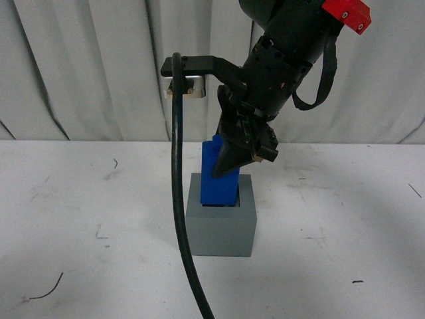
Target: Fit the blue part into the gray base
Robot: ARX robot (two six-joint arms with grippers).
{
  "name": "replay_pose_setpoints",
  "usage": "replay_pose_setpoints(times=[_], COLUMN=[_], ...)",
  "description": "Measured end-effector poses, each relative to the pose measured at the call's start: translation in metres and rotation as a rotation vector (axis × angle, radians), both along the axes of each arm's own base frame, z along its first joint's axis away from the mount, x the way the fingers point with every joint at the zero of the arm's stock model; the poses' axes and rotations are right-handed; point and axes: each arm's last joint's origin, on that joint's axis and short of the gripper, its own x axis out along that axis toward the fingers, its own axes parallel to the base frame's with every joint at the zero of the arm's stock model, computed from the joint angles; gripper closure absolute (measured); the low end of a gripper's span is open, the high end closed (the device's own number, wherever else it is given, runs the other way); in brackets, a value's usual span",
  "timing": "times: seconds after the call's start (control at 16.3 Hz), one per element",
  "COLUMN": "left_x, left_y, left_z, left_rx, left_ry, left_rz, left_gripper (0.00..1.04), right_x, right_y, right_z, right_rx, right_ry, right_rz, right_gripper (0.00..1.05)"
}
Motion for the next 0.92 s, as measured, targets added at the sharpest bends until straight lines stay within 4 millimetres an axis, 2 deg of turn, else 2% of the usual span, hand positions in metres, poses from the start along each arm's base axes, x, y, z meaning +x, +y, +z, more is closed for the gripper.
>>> replay_pose_setpoints(times=[0.31,0.43,0.74,0.8,0.92], left_x=[0.000,0.000,0.000,0.000,0.000], left_y=[0.000,0.000,0.000,0.000,0.000], left_z=[0.000,0.000,0.000,0.000,0.000], left_rx=[0.000,0.000,0.000,0.000,0.000], left_ry=[0.000,0.000,0.000,0.000,0.000], left_rz=[0.000,0.000,0.000,0.000,0.000], left_gripper=[0.07,0.07,0.07,0.07,0.07], right_x=[-0.002,0.000,-0.002,-0.001,-0.001], right_y=[-0.003,-0.001,0.001,0.002,0.003], right_z=[-0.001,-0.010,-0.010,-0.008,-0.005], right_rx=[-0.050,-0.060,-0.052,-0.016,0.012], right_ry=[0.014,0.000,-0.007,-0.008,-0.008], right_rz=[-0.011,0.019,0.072,0.085,0.104], right_gripper=[0.58,0.58,0.10,0.06,0.07])
